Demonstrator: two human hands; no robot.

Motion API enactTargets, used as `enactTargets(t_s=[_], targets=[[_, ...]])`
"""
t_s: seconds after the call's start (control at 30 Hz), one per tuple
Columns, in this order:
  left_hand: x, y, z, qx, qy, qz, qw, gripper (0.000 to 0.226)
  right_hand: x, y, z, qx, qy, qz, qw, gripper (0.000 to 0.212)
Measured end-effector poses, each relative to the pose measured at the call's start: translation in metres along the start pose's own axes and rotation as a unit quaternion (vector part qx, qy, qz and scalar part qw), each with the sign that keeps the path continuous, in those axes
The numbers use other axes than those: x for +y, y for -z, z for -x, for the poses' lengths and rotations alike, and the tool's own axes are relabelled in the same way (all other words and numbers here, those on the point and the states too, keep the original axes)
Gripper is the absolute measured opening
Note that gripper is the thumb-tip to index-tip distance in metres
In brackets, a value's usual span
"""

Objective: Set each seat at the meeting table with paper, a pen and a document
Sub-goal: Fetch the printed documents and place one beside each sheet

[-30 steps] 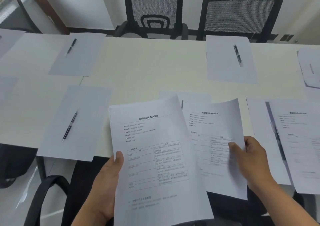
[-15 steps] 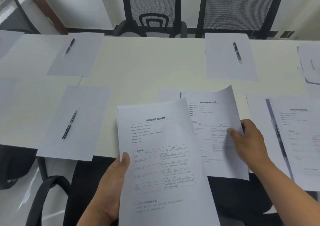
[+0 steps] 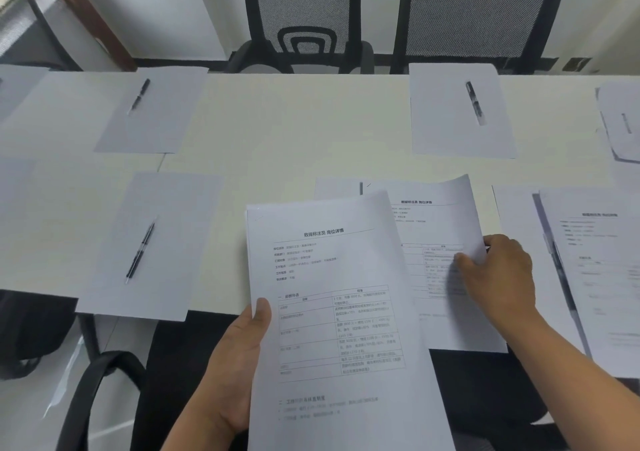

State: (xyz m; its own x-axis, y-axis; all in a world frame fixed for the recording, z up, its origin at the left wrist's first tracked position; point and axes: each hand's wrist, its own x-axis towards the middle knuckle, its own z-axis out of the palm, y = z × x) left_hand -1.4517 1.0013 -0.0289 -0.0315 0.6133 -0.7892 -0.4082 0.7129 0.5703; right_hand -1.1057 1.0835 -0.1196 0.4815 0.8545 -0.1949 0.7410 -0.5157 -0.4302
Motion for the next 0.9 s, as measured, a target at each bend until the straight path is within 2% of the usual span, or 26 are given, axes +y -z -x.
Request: enactTargets(t_s=[0.1,0.17,0.23,0.37,0.47,0.53,0.63,0.7,0.73,0.9], targets=[[-0.002,0.002,-0.003,-0.004,-0.003,0.004,1.0,0.041,-0.001,-0.001,0.004,0.015,-0.028,0.032,0.999,0.065],[-0.002,0.003,-0.004,-0.006,-0.004,0.005,1.0,0.042,-0.006,0.002,0.012,0.033,-0.032,0.009,0.999,0.071],[-0.002,0.002,-0.004,-0.013,0.001,0.016,1.0,0.043,-0.014,0.009,0.025,0.038,-0.008,-0.031,0.999,0.061],[-0.001,0.001,-0.002,-0.019,0.001,0.021,1.0,0.046,-0.045,0.04,0.07,-0.04,0.028,-0.225,0.973,0.011],[0.006,-0.003,0.007,-0.021,-0.014,0.008,1.0,0.042,-0.066,0.063,0.107,-0.143,0.008,-0.334,0.932,0.025],[0.014,-0.005,0.018,-0.017,-0.022,-0.001,1.0,0.039,-0.076,0.077,0.127,-0.191,0.02,-0.36,0.913,0.026],[0.025,-0.005,0.033,-0.031,-0.035,0.004,0.999,0.042,-0.088,0.091,0.144,-0.22,0.04,-0.381,0.897,0.007],[0.034,-0.004,0.045,-0.031,-0.051,0.01,0.998,0.042,-0.096,0.099,0.152,-0.234,0.047,-0.38,0.894,0.028],[0.038,-0.003,0.051,-0.033,-0.057,0.01,0.998,0.041,-0.1,0.104,0.155,-0.236,0.05,-0.383,0.892,0.032],[0.052,0.006,0.077,-0.062,-0.08,0.029,0.994,0.045,-0.125,0.133,0.175,-0.238,0.033,-0.424,0.873,0.021]])
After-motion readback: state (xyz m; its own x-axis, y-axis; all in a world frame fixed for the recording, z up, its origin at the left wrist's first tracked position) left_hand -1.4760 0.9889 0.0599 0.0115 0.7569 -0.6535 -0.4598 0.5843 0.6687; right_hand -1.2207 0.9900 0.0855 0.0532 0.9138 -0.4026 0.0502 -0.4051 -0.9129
